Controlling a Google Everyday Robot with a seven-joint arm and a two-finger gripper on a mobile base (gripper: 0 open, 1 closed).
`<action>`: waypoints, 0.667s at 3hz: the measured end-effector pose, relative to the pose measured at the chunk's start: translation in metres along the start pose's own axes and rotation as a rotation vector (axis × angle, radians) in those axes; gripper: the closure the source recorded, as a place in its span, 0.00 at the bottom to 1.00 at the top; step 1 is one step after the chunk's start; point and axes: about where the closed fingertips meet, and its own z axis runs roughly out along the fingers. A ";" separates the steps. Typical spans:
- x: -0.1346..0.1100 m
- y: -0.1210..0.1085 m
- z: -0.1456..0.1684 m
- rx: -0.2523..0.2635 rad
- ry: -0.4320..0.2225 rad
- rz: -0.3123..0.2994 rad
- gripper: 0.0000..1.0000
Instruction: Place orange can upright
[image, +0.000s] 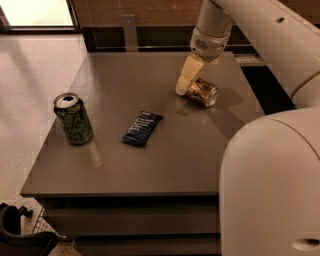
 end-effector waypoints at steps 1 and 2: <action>-0.001 0.005 0.015 -0.024 0.038 0.052 0.00; -0.001 0.008 0.025 -0.038 0.057 0.084 0.00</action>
Offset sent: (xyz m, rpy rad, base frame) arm -0.0252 0.0026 -0.0282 -0.0442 0.1681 -0.1071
